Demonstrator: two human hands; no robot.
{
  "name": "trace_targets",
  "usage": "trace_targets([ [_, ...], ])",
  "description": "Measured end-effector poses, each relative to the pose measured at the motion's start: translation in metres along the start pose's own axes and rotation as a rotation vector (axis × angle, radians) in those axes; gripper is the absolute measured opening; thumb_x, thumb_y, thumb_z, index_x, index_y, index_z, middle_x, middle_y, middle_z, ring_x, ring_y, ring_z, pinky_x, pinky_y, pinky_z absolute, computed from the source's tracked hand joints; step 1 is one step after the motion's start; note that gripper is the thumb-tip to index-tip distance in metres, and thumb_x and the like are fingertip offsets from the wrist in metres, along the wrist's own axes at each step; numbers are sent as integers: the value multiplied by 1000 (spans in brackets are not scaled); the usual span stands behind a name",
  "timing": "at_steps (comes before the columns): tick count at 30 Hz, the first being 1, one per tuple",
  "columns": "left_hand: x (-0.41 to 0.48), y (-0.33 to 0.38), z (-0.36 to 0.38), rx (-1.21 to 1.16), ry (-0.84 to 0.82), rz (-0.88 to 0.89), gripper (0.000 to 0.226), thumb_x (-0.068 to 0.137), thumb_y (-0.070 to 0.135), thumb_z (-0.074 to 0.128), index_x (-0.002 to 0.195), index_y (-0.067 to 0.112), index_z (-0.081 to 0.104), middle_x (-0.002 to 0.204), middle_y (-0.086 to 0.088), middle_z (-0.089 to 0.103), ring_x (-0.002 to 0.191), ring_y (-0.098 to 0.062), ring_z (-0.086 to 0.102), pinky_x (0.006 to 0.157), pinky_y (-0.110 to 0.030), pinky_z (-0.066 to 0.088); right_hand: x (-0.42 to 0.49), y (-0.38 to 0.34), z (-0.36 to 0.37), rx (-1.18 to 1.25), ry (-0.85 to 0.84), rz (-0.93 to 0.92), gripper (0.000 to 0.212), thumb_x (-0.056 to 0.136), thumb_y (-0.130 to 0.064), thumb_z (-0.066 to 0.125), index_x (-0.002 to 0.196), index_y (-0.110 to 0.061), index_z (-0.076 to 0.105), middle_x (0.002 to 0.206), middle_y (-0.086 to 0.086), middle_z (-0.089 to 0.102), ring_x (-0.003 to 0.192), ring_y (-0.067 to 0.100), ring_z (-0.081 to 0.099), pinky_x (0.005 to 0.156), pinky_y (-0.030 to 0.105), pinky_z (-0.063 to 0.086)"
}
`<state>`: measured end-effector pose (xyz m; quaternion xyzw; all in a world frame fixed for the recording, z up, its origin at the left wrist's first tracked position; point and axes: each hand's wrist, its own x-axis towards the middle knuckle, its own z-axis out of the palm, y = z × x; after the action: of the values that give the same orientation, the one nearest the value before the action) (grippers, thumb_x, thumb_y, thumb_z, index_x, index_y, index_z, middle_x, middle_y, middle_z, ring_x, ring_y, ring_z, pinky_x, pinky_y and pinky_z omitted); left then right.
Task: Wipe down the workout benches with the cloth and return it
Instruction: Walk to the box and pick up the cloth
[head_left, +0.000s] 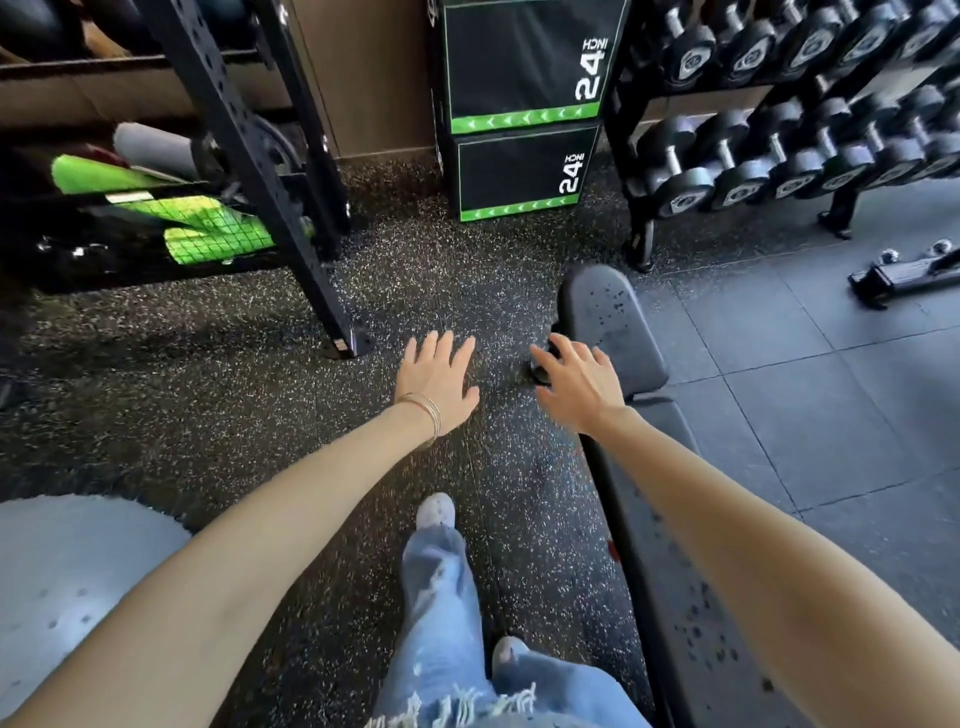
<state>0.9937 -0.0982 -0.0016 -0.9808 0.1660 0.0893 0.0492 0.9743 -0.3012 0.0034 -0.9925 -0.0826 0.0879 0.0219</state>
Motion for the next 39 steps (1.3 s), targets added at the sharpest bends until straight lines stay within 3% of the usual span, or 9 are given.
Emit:
trace_targets([
  [13,227,-104,-49,-5,-17,86,68,94,52,28,151,22,6,157,-10,12,144,-28,11,118,-45,13,221,9,-59,89,96,141,60,93,-39,51,146,-25,26,151,6,27,138,26,26,111,47,25],
  [26,412,-102,-60,50,-52,191,68,93,51,32,150,23,8,157,-11,12,144,-29,11,117,-45,11,381,105,-62,66,25,182,61,94,-38,51,147,-27,23,152,6,26,139,25,24,112,49,23],
  [39,603,-90,-109,11,-25,105,68,93,50,34,150,22,11,157,-11,14,144,-28,13,116,-43,13,550,206,-115,32,8,109,63,93,-40,50,148,-25,22,152,6,27,139,25,24,112,48,25],
])
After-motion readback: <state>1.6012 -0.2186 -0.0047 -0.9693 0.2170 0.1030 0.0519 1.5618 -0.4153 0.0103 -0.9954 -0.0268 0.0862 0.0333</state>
